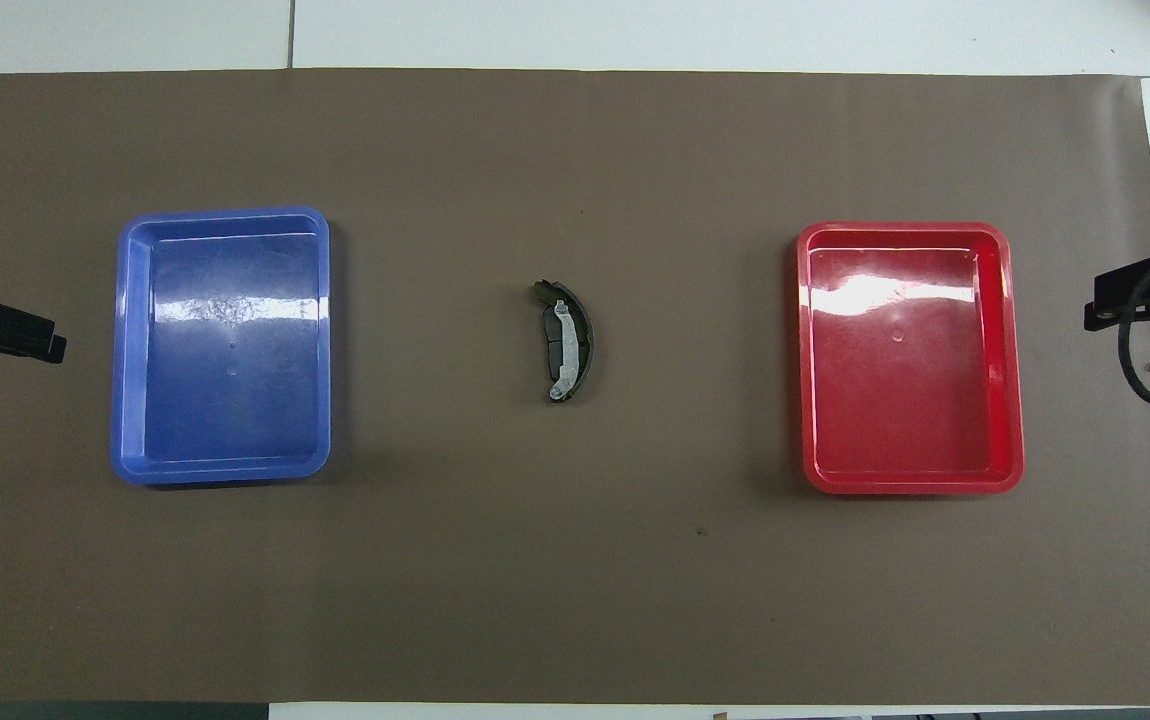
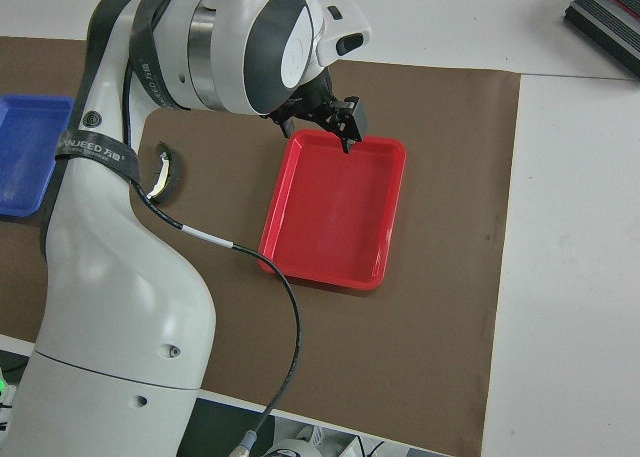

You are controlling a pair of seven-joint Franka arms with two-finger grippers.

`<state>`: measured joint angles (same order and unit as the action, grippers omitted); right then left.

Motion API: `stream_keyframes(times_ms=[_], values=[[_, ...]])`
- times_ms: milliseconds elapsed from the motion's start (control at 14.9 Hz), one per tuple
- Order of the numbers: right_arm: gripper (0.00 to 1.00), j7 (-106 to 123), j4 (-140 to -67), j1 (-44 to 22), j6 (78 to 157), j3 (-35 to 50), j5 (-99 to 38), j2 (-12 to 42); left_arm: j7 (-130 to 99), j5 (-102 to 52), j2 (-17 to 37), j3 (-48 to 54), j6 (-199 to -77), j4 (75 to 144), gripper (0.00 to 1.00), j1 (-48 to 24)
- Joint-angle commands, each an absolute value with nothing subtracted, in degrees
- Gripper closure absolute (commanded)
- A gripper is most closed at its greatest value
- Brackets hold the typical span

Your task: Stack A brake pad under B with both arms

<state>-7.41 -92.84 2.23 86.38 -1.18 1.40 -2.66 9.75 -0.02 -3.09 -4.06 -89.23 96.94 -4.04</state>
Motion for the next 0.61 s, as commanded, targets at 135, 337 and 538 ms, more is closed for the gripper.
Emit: stream_keyframes(times_ms=[135, 337, 538], values=[[0.0, -6.94, -92.9, 2.38, 86.83, -0.35, 0.53, -2.81, 10.28, -0.44, -2.81, -3.52, -88.42, 96.06, 0.01, -3.16], [0.0, -7.03, -92.99, -0.6, 86.92, -2.97, 0.53, -2.81, 10.28, -0.44, -2.81, -3.52, -88.42, 96.06, 0.01, -3.16], [0.0, -7.03, -93.34, -1.5, 86.92, -4.75, 0.62, -2.99, 10.28, -0.44, -2.81, -3.52, -88.5, 96.06, 0.01, -3.16]])
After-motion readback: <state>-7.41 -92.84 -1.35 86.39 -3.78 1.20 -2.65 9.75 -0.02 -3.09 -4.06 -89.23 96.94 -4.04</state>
